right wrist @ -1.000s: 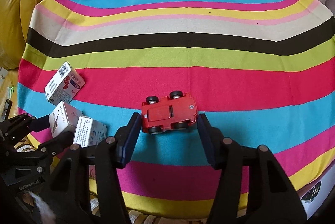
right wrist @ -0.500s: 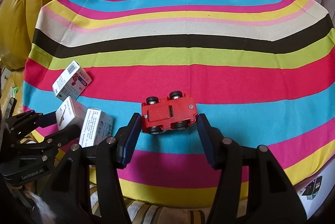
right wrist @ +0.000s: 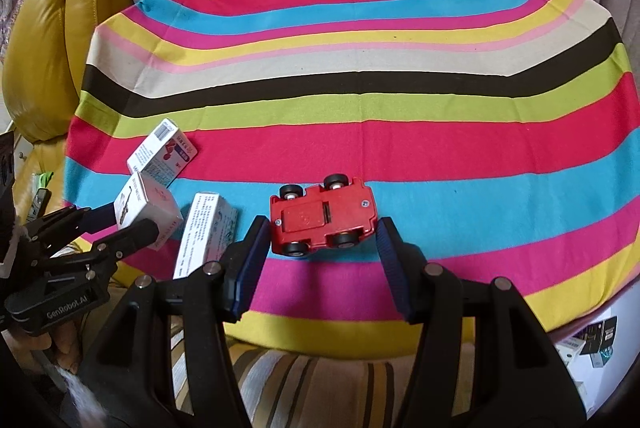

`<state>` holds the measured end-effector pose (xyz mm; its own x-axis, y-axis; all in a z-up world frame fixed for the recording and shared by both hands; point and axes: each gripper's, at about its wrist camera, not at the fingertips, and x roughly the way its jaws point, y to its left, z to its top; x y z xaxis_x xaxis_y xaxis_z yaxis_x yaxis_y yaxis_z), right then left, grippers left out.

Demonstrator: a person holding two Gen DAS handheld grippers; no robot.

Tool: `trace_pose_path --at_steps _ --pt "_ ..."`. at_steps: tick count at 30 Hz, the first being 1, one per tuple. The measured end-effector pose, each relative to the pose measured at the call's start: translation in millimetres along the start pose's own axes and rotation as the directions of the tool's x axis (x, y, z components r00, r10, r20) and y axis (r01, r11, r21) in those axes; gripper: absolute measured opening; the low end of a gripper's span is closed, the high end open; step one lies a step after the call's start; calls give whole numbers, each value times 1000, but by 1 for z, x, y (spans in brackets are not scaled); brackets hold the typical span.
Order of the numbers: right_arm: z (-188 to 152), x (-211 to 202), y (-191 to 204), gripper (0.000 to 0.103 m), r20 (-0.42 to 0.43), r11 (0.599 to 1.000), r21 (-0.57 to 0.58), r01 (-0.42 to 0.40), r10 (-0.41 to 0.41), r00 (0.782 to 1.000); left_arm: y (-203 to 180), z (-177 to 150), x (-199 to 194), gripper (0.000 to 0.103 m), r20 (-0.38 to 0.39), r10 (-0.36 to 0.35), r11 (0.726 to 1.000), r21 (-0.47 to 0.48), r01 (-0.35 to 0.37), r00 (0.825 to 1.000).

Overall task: Organize rigid objects
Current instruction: 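Lift the red car and JIYIN MUSIC box and carry them over the storage box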

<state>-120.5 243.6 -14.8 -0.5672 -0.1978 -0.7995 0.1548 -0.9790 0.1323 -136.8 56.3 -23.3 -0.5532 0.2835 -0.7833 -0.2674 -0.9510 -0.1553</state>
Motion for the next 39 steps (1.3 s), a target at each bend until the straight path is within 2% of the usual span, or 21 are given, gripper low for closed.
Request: trace_pose_path --at_steps 14,32,34,39 --pt "-30 -50 -2 59 37 999 -4 -50 50 998 -12 -28 -55 48 100 3 994 -107 7 995" --pt "-70 -104 -39 59 84 996 43 -76 72 994 -89 -44 -78 48 130 -49 999 -13 51 990" --pt "-75 -109 -46 59 87 996 55 -73 68 994 -99 -46 -76 48 116 -73 997 -6 74 991" --pt "-87 -121 -68 59 96 993 97 -62 53 994 -119 -48 -76 48 103 -81 997 28 79 991"
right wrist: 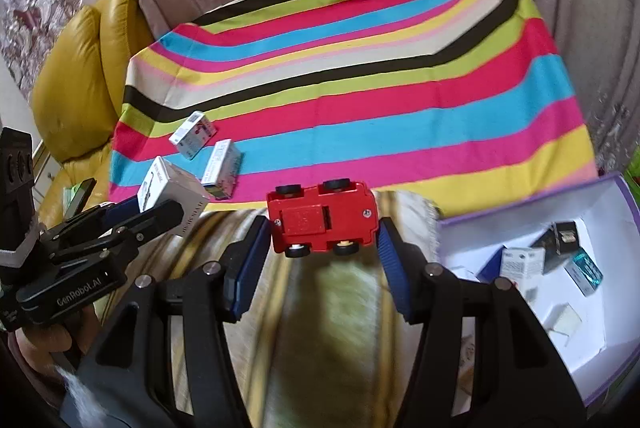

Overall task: Organize rigid objects
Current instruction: 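Lift the red car and JIYIN MUSIC box and carry them over the storage box, then open both tools over the storage box to drop the car and box in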

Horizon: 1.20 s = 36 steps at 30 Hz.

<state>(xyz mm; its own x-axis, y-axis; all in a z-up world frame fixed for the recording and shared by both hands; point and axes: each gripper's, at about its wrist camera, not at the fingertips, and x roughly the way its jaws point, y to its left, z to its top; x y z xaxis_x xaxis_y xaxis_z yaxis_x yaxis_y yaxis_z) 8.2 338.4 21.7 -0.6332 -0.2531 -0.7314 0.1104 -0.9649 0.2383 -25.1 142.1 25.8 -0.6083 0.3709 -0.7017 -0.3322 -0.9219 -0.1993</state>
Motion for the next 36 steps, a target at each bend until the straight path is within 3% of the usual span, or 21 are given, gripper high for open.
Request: trace_pose_path --at_steps 18,36 --pt "-26 -42 -74 59 24 988 133 82 -86 996 -75 -7 10 48 -55 -98 990 98 103 994" --pt "-57 -61 -145 59 -16 944 265 198 -201 979 -148 -12 31 48 -123 -189 952 221 213 974"
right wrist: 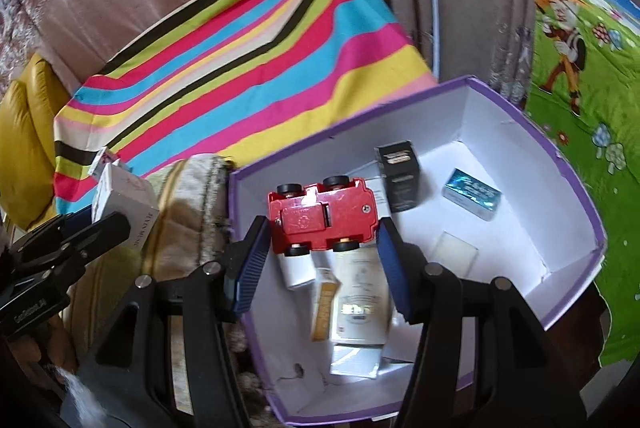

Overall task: Organize rigid objects
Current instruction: 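Open both tools over the storage box to drop the car and box in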

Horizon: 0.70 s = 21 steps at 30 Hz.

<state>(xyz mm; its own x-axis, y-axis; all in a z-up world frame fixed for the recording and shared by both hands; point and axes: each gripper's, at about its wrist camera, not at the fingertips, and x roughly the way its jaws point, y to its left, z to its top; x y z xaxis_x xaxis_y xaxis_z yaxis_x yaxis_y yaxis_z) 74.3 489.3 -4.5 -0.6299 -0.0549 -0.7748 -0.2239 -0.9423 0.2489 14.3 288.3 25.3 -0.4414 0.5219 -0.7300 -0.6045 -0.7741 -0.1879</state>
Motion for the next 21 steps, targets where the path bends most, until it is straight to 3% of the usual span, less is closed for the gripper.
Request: trace_pose_path --at_steps 5,16,21 --pt "0 -3 -8 59 13 996 -4 89 -89 996 -16 1 7 48 -16 -34 999 37 35 999" --pt "2 -7 -16 58 19 991 15 134 -135 991 -34 2 19 48 -50 -82 993 79 86 995" --pt "3 -6 -16 58 12 991 22 129 -130 992 -35 1 22 60 -68 -86 993 72 91 994"
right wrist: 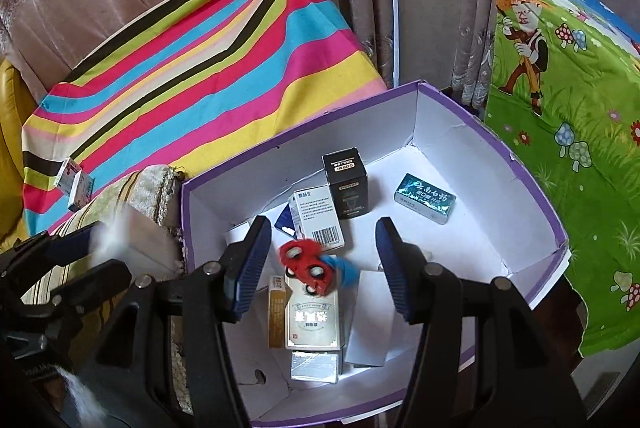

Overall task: Organize rigid objects
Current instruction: 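Open both tools over the storage box to drop the car and box in, then move both empty tools back from the storage box to the striped cloth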

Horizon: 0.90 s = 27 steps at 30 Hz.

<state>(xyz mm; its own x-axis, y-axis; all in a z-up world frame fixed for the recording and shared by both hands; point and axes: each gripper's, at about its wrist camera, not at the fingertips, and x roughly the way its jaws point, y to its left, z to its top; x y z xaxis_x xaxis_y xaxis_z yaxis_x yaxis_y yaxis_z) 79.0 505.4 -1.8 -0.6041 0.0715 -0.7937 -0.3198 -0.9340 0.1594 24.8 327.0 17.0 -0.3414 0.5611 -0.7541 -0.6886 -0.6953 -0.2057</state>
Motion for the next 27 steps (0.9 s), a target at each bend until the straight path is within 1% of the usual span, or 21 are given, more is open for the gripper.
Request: trace_pose_path --at_steps 3,7,15,27 --pt "-1 1 3 59 -8 1000 -1 -6 6 1000 3 -1 -1 61 4 -5 1000 -19 5 1000" --pt "-2 3 7 61 -19 1000 -8 -11 11 1000 6 -2 -1 61 4 -6 999 -32 6 1000" --pt "-1 0 14 64 -24 1000 -25 -7 6 1000 12 -4 -6 61 21 -12 998 -64 14 1000" --pt "0 -2 39 65 -32 996 -81 -30 27 999 40 -12 -23 61 51 -1 989 -148 8 999"
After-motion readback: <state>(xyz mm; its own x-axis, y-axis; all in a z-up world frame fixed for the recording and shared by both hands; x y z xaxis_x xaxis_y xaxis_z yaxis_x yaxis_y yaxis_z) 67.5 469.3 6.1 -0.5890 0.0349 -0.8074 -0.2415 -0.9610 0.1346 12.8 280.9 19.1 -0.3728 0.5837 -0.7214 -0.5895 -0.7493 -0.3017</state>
